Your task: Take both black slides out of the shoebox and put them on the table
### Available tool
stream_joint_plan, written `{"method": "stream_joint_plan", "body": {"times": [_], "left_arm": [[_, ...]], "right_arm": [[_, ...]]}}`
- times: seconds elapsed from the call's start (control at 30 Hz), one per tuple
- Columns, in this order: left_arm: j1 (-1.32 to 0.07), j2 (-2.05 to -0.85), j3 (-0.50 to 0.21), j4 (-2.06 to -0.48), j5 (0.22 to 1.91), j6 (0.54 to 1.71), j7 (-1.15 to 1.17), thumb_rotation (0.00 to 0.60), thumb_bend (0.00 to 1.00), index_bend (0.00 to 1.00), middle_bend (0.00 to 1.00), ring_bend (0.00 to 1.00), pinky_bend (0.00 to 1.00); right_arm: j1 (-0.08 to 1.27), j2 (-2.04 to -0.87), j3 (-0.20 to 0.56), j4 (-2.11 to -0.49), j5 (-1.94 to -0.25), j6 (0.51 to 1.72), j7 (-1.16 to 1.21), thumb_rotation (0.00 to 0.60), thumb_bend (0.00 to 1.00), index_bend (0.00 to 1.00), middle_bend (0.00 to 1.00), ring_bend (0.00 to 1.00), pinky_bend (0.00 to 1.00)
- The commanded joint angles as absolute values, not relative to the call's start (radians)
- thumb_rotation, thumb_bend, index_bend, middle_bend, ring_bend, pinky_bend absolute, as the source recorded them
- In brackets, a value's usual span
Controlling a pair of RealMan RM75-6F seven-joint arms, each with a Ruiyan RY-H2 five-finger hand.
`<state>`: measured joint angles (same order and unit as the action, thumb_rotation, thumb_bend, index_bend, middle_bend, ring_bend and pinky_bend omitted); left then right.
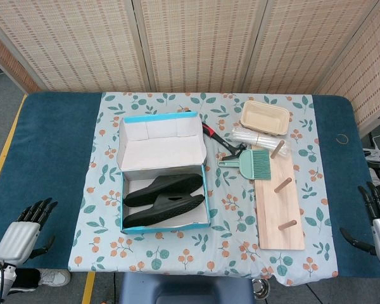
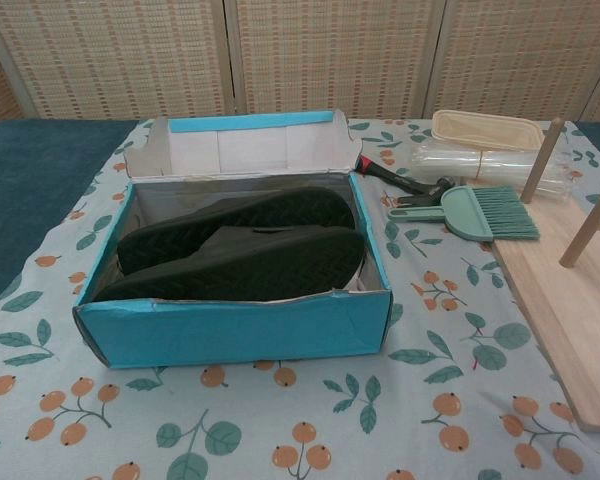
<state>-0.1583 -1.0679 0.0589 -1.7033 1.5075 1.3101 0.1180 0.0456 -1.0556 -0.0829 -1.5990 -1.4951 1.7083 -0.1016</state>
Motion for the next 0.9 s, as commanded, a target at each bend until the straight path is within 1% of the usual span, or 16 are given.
{"method": "stream_joint_plan", "body": {"times": [0.03,0.13,0.23,0.37,0.47,0.57,0.6,0.73,0.9], "left_arm": [[-0.163,-1.082,0.06,-1.692,1.517,1.306,0.114,0.6,0.43,0.0,0.0,0.0,0.14],[-0.166,-1.113,0.058,-1.676,1.538,1.312,0.075,0.6,0.43,0.0,0.0,0.0,0.14],[-0.191,-1.143,0.048,-1.686,1.565,1.297,-0.016,0.6,0.42,0.0,0.0,0.0,0.15],[-0.263,-1.184,-0.014,-1.728,1.575,1.261,-0.034,0.6,0.43,0.0,0.0,0.0,0.18],[-0.317,-1.209,-0.056,-1.767,1.518,1.191,-0.008,0.6,0.43,0.0,0.03,0.01,0.21],[-0.384,-1.243,-0.098,-1.792,1.419,1.092,0.06,0.6,0.43,0.02,0.05,0.03,0.23],[-0.399,-1.258,-0.108,-1.792,1.396,1.076,0.085,0.6,0.43,0.02,0.05,0.03,0.23],[-0.449,-1.332,-0.14,-1.777,1.311,1.038,0.171,0.6,0.43,0.05,0.1,0.07,0.29],[-0.504,-1.421,-0.158,-1.721,1.241,1.011,0.257,0.6,0.43,0.08,0.14,0.08,0.28]], "right_arm": [[0.029,-1.05,-0.057,-1.62,-1.488,1.684,-0.113,0.387,0.14,0.0,0.0,0.0,0.0],[0.027,-1.042,-0.05,-1.614,-1.489,1.667,-0.087,0.388,0.14,0.0,0.0,0.0,0.0],[0.019,-1.031,-0.039,-1.611,-1.493,1.671,-0.049,0.387,0.14,0.0,0.0,0.0,0.0],[0.015,-1.023,-0.037,-1.603,-1.505,1.654,-0.02,0.387,0.14,0.0,0.0,0.0,0.0],[0.015,-1.022,-0.035,-1.602,-1.51,1.641,-0.018,0.387,0.14,0.0,0.0,0.0,0.0],[0.012,-1.021,-0.032,-1.604,-1.52,1.634,-0.018,0.388,0.14,0.0,0.0,0.0,0.0],[0.011,-1.021,-0.031,-1.604,-1.52,1.632,-0.018,0.387,0.14,0.0,0.0,0.0,0.0],[0.009,-1.017,-0.026,-1.606,-1.517,1.616,-0.012,0.387,0.14,0.0,0.0,0.0,0.0],[0.007,-1.013,-0.021,-1.604,-1.52,1.601,-0.003,0.386,0.14,0.0,0.0,0.0,0.0]]}}
